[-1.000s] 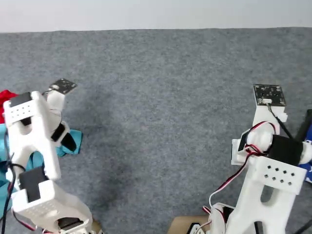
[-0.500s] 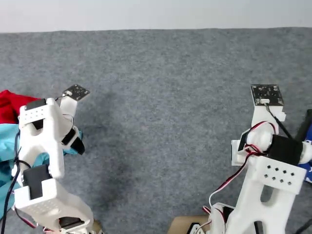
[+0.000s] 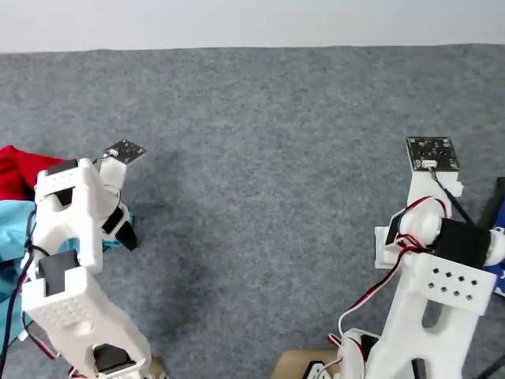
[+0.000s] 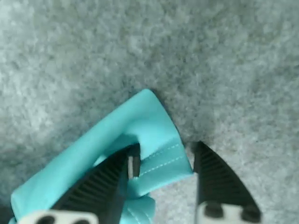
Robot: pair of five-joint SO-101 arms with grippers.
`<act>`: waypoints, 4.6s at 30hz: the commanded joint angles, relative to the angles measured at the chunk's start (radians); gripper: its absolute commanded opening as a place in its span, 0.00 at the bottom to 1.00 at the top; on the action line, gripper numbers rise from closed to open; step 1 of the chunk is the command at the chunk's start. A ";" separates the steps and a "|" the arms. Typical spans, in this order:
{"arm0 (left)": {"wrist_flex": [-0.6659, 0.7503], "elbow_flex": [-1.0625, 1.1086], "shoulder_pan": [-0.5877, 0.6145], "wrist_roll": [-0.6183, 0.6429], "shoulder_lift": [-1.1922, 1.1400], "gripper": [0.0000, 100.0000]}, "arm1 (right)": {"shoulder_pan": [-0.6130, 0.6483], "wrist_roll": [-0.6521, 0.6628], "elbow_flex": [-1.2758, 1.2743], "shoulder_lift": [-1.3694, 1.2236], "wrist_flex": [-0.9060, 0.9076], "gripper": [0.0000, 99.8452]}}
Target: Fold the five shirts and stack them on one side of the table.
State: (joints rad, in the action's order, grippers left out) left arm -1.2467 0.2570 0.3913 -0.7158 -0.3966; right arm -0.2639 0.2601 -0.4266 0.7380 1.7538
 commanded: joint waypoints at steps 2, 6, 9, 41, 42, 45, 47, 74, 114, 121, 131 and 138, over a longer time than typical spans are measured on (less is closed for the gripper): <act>0.012 -0.053 0.002 0.012 -0.041 0.06 | 0.004 0.011 0.008 0.027 0.039 0.01; -0.075 -0.142 -0.003 0.012 -0.040 0.00 | 0.004 0.011 0.009 0.028 0.039 0.01; -0.224 -0.294 0.002 0.025 -0.014 0.00 | 0.004 0.011 0.009 0.030 0.039 0.01; -0.405 -1.504 -0.796 0.532 0.433 0.00 | 0.005 0.137 0.005 0.031 0.041 0.01; -0.411 -1.503 -0.806 0.537 0.433 0.00 | 0.005 0.137 0.005 0.031 0.041 0.01; -0.474 -1.501 -0.804 0.537 0.433 0.00 | 0.008 0.140 0.005 0.031 0.041 0.01; -0.514 -1.494 -0.773 0.539 0.433 0.00 | 0.008 0.169 0.005 0.031 0.041 0.01; -0.446 -0.684 -0.101 0.486 0.483 0.00 | 0.602 0.310 -0.193 0.004 -0.203 0.04; -0.258 -0.329 -0.015 0.473 0.482 0.00 | 0.835 0.250 0.690 -1.270 -0.328 0.17; -0.236 -0.315 -0.020 0.473 0.482 0.00 | 0.855 0.199 0.690 -1.297 -0.300 0.17; -0.207 -0.259 -0.020 0.473 0.483 0.00 | 0.903 0.166 0.690 -1.300 -0.223 0.16; -0.207 -0.259 -0.020 0.473 0.483 0.00 | 0.931 0.164 0.700 -1.294 -0.222 0.06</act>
State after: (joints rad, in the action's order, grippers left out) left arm -1.4691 0.0023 0.3682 -0.2401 0.0606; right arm 0.6506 0.4365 0.2209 -0.5723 1.5236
